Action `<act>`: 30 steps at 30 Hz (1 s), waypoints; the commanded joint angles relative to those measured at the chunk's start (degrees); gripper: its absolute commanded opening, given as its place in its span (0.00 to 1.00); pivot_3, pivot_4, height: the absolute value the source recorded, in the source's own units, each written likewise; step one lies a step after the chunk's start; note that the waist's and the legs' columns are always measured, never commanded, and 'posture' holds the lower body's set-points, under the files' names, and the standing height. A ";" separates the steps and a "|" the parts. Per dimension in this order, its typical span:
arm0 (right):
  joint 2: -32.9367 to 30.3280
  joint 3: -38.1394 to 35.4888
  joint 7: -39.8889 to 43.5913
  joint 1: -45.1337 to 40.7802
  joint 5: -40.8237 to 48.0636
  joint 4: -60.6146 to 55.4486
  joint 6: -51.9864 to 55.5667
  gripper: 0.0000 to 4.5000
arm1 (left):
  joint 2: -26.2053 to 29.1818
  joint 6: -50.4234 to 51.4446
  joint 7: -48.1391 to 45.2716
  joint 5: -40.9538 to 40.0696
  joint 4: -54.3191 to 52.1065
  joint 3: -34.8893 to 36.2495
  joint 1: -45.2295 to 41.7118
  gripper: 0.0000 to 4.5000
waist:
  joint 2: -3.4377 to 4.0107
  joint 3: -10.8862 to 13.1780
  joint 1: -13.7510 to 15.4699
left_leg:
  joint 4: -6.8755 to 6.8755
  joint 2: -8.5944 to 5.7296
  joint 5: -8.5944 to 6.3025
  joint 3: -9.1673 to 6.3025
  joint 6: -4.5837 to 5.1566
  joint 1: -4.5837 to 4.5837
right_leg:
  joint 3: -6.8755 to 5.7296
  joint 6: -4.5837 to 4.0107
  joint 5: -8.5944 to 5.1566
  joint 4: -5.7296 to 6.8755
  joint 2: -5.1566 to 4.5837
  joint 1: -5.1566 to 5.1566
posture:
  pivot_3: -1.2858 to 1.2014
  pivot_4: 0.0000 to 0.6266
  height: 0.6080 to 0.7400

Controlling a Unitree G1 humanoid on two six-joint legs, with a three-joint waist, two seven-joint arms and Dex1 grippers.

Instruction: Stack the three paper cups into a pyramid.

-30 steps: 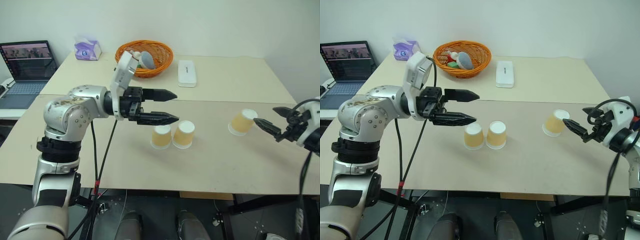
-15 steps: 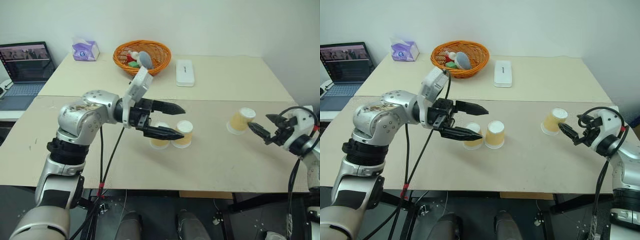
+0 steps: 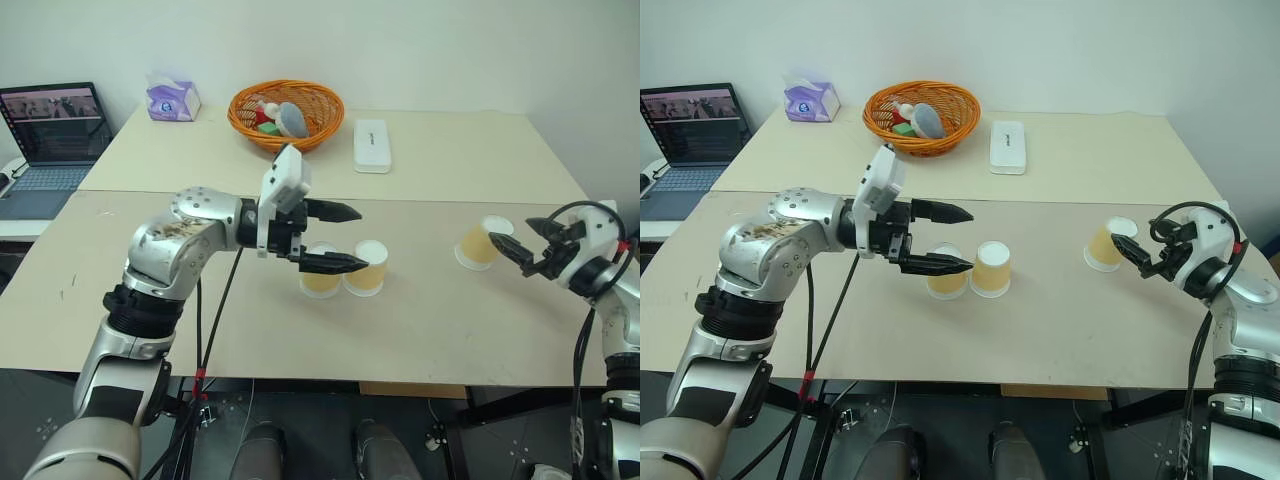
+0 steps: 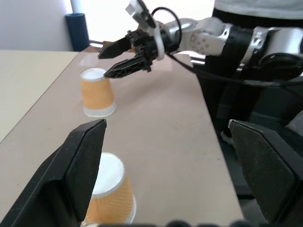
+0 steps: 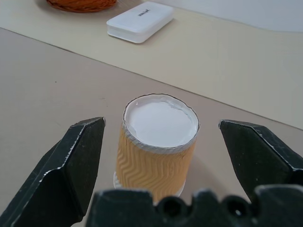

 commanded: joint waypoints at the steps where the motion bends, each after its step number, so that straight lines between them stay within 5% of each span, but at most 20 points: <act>1: 0.00 -0.38 0.37 -1.50 0.65 -0.98 -0.86 1.00 | -0.52 -0.86 1.05 0.55 -0.48 0.63 0.38 0.98 | 0.00 0.00 -0.01 | 0.00 0.00 0.00 0.00 0.00 0.00 | 0.00 0.00 0.00 0.00 0.00 0.00 | 0.52 0.24 0.50; 30: 1.55 -0.54 1.31 -7.84 1.03 10.16 -4.20 1.00 | -1.43 1.50 4.93 -1.38 -3.48 1.95 3.38 0.98 | 0.01 0.00 -0.16 | 0.01 0.00 0.00 0.00 0.00 0.03 | -0.01 -0.01 0.01 0.04 0.00 0.02 | 0.52 0.24 0.50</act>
